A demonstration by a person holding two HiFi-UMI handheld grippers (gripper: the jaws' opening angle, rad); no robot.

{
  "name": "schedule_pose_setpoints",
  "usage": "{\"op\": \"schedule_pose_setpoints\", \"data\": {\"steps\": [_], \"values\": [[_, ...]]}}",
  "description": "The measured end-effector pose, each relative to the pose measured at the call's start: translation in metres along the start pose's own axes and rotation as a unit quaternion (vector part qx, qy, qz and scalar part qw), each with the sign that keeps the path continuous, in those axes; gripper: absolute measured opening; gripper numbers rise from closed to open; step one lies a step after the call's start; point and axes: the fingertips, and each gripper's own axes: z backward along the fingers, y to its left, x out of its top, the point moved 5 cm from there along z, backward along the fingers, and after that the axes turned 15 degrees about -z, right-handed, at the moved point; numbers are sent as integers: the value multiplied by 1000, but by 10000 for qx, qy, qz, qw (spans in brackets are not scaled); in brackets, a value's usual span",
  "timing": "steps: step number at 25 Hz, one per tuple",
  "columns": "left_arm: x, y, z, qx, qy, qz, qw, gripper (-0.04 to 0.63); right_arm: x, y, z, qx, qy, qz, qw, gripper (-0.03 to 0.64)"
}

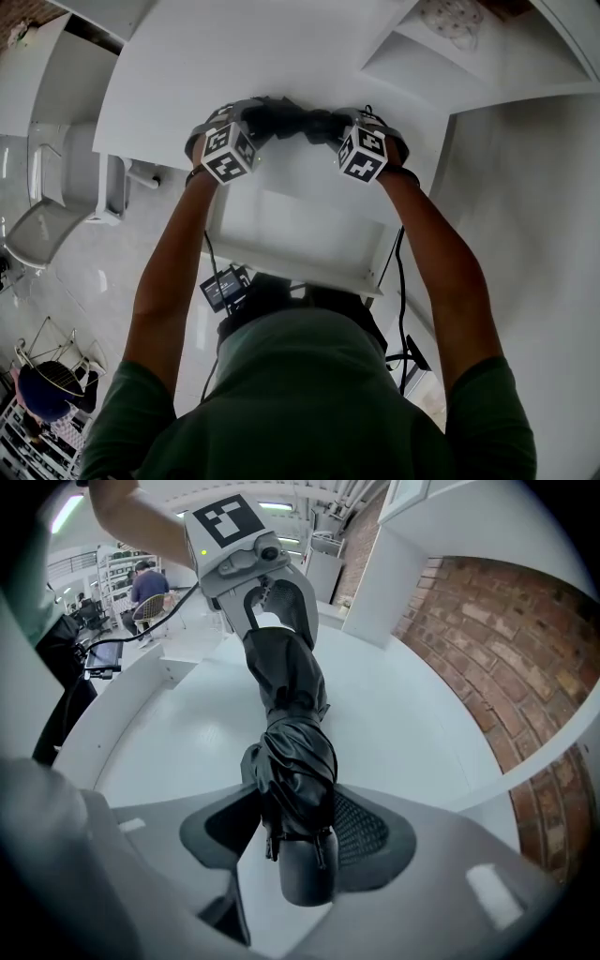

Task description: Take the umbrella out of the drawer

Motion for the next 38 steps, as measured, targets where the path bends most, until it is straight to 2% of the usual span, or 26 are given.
{"op": "schedule_pose_setpoints", "data": {"steps": [2, 10, 16, 19, 22, 27, 34, 38], "values": [[1, 2, 6, 94, -55, 46, 9999, 225, 1, 0, 5, -39, -43, -13, 10000, 239], [10, 21, 59, 717, -241, 110, 9971, 101, 12, -3, 53, -395, -545, -198, 9975, 199], [31, 29, 111, 1215, -545, 177, 9909, 0, 40, 4, 108, -796, -1286, -482, 9873, 87], [46, 31, 142, 1423, -877, 395, 9851, 0, 62, 10, 144, -1014, -1780, -636, 9767, 12], [62, 34, 177, 1679, -1278, 676, 9751, 1, 83, 19, 183, -1154, -2307, -929, 9617, 6], [94, 35, 249, 2120, -2037, 1050, 9500, 0, 113, 44, 257, -1211, -3129, -1370, 9320, 6], [132, 19, 332, 2433, -2958, 1480, 9118, 0, 131, 86, 348, -985, -4153, -1847, 8853, 6], [149, 2, 371, 2549, -3251, 1549, 8974, 0, 135, 112, 390, -838, -4516, -1968, 8662, 6]]}}
